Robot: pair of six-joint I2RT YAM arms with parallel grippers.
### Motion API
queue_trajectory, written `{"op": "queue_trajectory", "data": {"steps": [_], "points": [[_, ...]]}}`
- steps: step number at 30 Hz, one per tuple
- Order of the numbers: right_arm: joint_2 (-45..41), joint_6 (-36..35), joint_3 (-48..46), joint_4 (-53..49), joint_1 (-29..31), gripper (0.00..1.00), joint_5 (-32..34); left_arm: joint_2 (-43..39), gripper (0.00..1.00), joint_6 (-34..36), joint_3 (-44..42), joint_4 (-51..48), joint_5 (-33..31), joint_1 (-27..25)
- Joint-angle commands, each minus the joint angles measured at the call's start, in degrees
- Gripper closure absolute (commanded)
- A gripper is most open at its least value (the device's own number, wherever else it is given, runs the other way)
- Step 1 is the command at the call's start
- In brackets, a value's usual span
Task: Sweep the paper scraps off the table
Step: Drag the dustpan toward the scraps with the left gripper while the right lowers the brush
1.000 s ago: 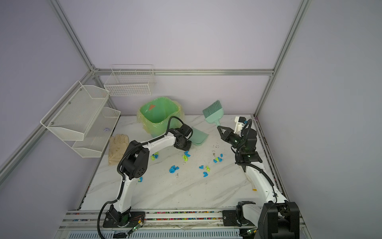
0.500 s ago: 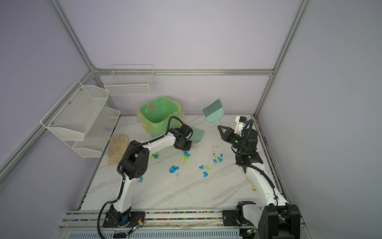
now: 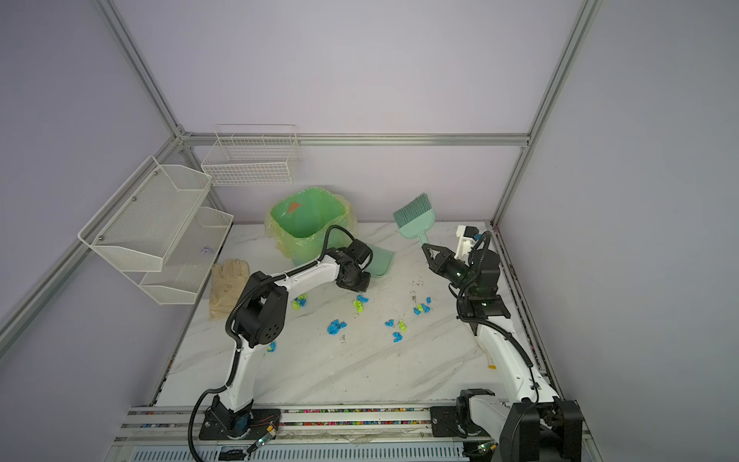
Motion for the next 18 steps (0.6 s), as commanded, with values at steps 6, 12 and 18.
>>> {"op": "queue_trajectory", "data": {"steps": [6,12,18], "points": [[-1.62,-3.70,5.37,-7.19,-0.28,1.00,3.58,-6.43,1.00,-0.24,2.63,-2.20,2.43,-0.07],[-1.19,-6.07,9.84,-14.75,-0.31,1.00,7.89,-8.66,1.00,-0.28,2.70,-3.61,3.52,-0.16],[0.15,-8.70,16.36,-26.13,-0.31,1.00,14.87,-10.14,1.00,0.00,3.74,-5.74,8.29,-0.12]]}}
